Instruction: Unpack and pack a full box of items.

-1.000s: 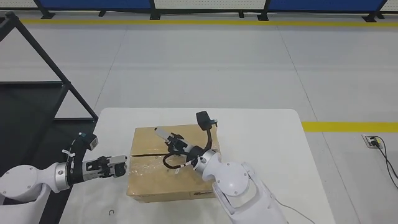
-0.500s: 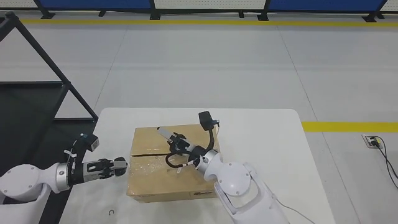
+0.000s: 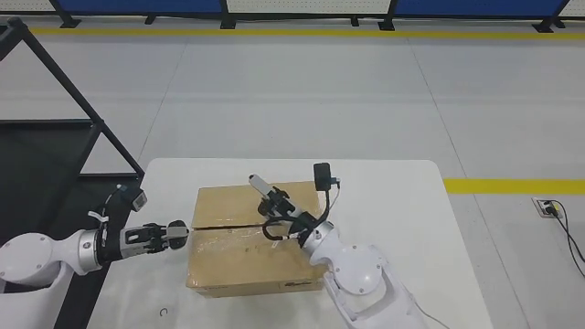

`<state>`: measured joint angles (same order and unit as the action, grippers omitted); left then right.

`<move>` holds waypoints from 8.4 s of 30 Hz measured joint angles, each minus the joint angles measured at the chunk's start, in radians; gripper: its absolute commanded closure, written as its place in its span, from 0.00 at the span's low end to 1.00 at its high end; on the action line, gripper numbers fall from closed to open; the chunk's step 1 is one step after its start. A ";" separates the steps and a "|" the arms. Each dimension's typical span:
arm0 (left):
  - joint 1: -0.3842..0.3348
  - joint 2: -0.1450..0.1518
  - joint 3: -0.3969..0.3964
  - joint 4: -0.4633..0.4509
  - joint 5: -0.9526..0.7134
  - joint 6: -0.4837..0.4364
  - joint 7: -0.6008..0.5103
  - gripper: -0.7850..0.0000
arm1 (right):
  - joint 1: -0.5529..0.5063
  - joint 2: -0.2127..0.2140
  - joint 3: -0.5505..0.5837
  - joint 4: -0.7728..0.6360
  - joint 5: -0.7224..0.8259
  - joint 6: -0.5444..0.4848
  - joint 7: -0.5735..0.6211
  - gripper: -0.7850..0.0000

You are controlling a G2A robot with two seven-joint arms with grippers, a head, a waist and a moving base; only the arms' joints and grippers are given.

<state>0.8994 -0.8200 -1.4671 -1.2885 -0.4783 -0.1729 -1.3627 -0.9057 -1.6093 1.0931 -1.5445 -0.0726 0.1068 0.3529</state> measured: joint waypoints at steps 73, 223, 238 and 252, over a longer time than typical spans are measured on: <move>-0.323 -0.068 0.230 -0.134 -0.221 0.007 0.175 1.00 | -0.210 0.053 0.200 -0.098 0.215 -0.273 -0.071 0.00; -0.148 -0.019 0.019 -0.201 -0.035 0.027 0.215 1.00 | -0.052 0.135 0.049 -0.027 0.146 -0.133 0.083 0.00; -0.103 -0.008 -0.001 -0.166 -0.033 0.074 0.185 1.00 | -0.019 0.132 0.027 0.002 0.176 -0.123 0.122 0.00; -0.087 -0.005 0.025 -0.119 0.016 0.053 0.187 1.00 | 0.005 0.133 0.010 0.023 0.170 -0.107 0.159 0.00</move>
<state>0.8129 -0.8252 -1.4422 -1.4080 -0.4623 -0.1197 -1.1757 -0.9002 -1.4760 1.1028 -1.5212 0.0974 -0.0003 0.5118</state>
